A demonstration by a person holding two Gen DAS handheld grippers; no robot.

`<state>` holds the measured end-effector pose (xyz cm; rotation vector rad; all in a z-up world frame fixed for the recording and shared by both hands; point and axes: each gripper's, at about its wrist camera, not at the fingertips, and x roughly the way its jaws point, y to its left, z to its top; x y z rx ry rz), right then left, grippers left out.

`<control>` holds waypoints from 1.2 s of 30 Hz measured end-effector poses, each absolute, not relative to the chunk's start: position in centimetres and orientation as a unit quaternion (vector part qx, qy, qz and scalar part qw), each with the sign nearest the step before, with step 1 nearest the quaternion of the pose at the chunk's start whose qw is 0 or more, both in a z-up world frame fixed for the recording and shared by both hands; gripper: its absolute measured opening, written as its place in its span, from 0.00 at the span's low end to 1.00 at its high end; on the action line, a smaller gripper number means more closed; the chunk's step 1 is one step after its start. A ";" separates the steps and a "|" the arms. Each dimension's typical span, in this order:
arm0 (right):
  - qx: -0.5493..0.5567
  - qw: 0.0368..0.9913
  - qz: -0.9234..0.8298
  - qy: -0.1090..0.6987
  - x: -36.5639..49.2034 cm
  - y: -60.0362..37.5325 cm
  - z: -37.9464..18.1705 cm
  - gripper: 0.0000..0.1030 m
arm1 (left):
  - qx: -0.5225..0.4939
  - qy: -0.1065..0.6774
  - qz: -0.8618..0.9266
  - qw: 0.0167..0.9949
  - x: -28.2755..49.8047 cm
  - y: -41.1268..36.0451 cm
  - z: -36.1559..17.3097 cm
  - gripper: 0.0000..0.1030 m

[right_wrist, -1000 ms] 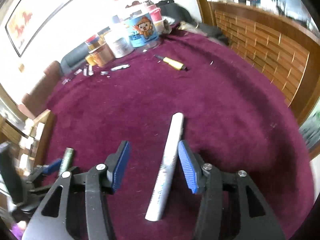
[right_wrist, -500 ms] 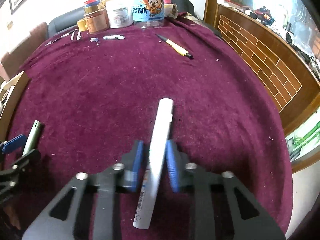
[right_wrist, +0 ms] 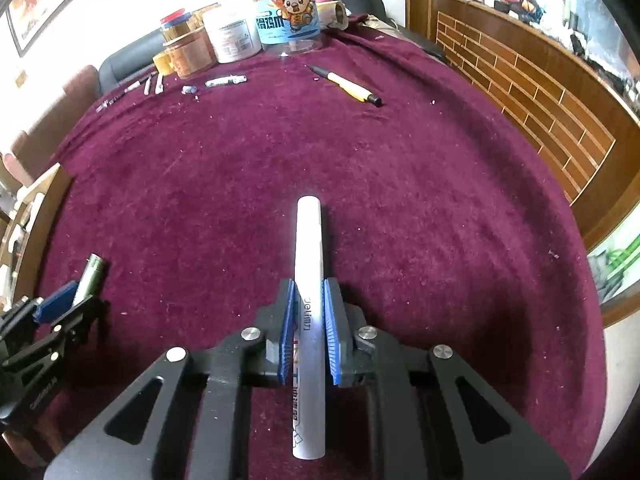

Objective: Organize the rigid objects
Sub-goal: 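Carry the lighter with the left gripper while the right gripper carries the marker to the tray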

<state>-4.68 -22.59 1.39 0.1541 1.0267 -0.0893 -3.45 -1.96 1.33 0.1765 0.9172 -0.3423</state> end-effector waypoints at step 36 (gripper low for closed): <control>0.108 0.888 0.032 0.446 -9.7 -17.5 6.9 0.12 | -0.001 0.411 -0.182 0.893 -9.9 4.1 8.0 0.16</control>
